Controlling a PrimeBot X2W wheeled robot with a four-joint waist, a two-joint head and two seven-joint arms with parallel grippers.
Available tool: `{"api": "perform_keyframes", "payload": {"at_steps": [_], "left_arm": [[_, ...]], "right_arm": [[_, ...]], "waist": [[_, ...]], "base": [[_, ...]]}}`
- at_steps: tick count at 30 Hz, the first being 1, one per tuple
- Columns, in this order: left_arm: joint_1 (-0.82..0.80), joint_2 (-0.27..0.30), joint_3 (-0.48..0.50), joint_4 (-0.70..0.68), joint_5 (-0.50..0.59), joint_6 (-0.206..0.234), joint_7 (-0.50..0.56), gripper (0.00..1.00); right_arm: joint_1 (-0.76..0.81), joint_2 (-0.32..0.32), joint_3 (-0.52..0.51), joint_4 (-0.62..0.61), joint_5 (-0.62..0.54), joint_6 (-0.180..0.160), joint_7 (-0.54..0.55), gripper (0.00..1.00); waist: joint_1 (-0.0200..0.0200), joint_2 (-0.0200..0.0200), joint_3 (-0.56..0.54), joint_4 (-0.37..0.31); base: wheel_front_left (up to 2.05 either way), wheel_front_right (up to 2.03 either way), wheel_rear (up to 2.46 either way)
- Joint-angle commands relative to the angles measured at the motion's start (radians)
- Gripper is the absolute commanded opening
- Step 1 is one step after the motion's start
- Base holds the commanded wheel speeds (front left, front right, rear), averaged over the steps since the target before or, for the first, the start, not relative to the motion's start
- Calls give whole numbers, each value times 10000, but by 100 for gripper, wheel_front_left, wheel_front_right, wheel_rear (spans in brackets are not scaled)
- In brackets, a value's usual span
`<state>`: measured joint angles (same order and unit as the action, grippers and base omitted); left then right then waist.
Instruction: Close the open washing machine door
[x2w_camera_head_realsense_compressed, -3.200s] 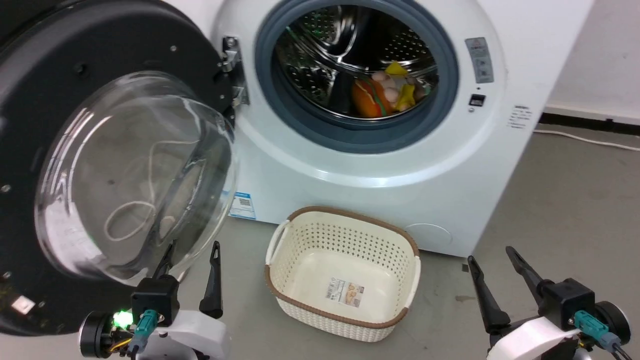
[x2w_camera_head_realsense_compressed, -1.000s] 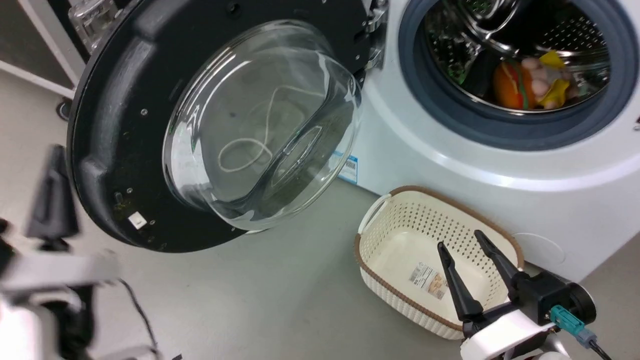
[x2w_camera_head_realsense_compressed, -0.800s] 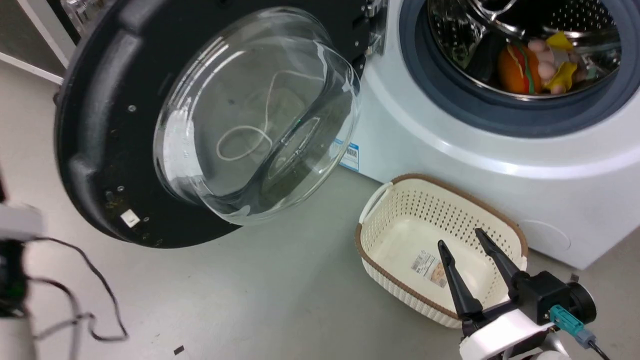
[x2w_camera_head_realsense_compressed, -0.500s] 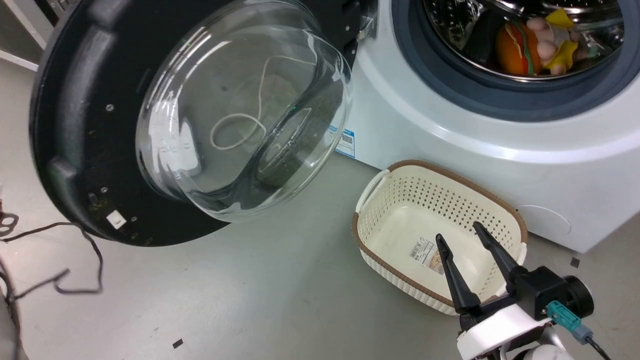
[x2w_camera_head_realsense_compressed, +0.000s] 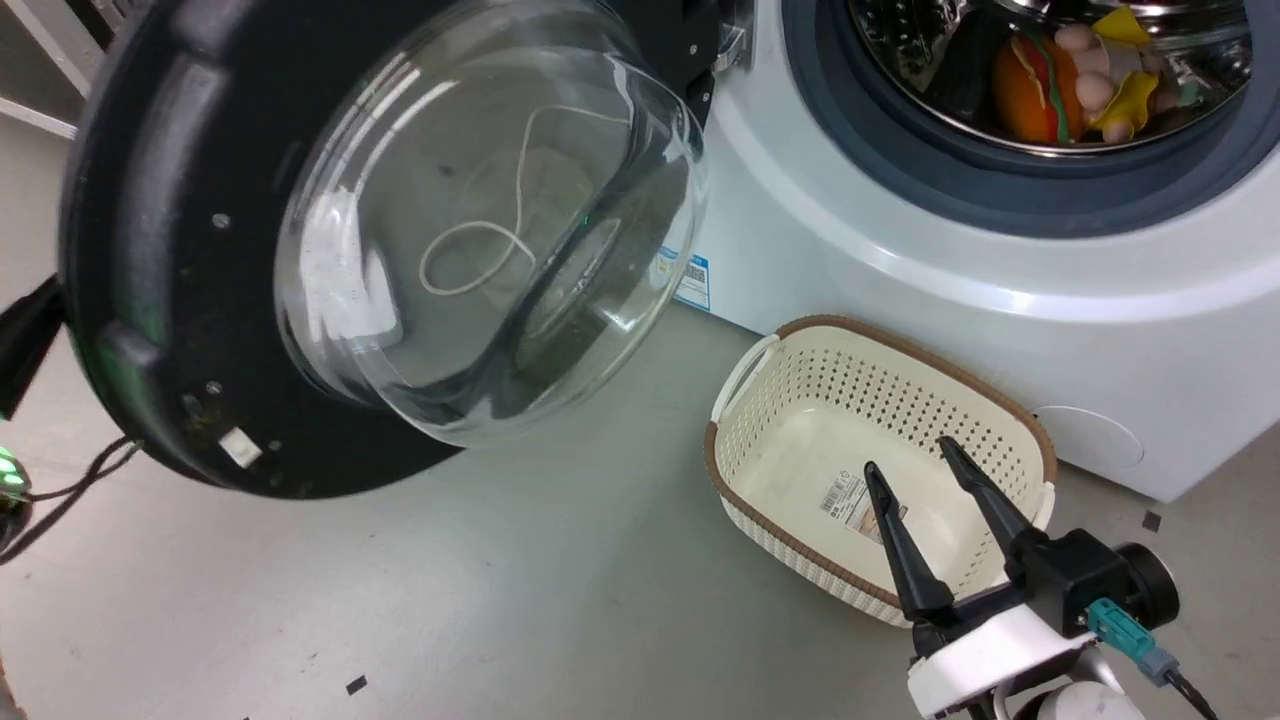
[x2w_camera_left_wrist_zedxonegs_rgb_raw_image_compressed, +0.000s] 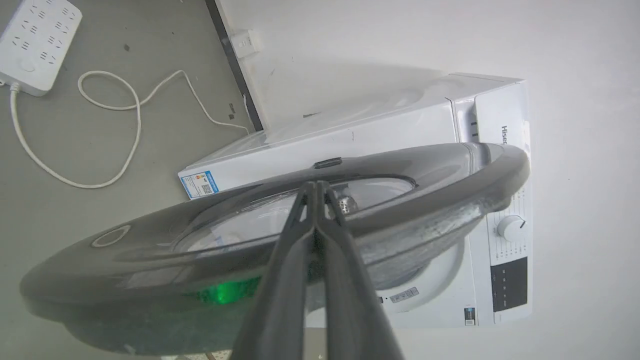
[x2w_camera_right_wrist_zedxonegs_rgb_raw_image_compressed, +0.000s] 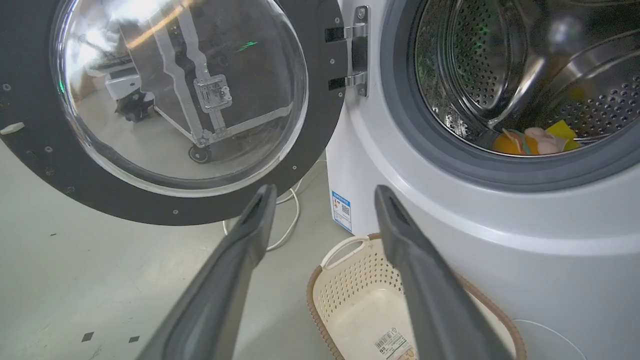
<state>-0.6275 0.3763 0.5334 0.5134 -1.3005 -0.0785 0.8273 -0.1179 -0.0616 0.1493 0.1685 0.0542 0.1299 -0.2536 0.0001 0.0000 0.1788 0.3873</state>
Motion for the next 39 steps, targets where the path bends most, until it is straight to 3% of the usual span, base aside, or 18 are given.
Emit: {"api": "perform_keyframes", "payload": {"at_steps": [1, 7, 12, 17, 21, 25, 30, 39], "left_arm": [[227, -233, -23, -199, -371, -117, 452, 0], [1264, -850, -227, -1238, -940, -153, 1564, 0], [2260, -1733, -607, -2250, -1218, -196, 2130, 0], [3398, -2778, -1224, -3308, -1296, -111, 2389, 0], [4181, -3157, -1906, -3973, -1596, -44, 2446, 0], [4953, -3249, -2905, -4261, -1969, -112, 1941, 0], [5628, -3257, -4362, -3829, -2840, -367, 479, 0], [5251, -3259, -6094, -3562, -3918, -516, -1963, 0]], "right_arm": [[-176, -46, -19, 29, 46, 8, -82, 100], [-37, -3, -271, 69, 36, 8, -82, 100], [263, 56, -601, 103, 46, 8, -82, 100], [572, 94, -1014, 151, -48, 8, -82, 100], [591, 106, -1301, 128, -189, 8, -82, 100], [622, 110, -1750, 100, -122, 8, -82, 100], [762, 112, -1758, 183, -179, 8, -82, 100], [808, 113, -2082, 104, -209, 8, -82, 100]], "waist": [[-1, 0, -82, -35], [-1, 0, -539, -214], [-1, 0, -1163, -411], [-1, 0, -1714, -717], [-1, 0, -1838, -1175], [-1, 0, -1854, -1755], [-1, 0, -1718, -2788], [-1, 0, -956, -4590]], "base": [[0, 0, 0], [0, 0, 0], [0, 0, 0], [0, 0, 0], [0, 0, 0], [0, 0, 0], [0, 0, 0], [0, 0, 0]]}}
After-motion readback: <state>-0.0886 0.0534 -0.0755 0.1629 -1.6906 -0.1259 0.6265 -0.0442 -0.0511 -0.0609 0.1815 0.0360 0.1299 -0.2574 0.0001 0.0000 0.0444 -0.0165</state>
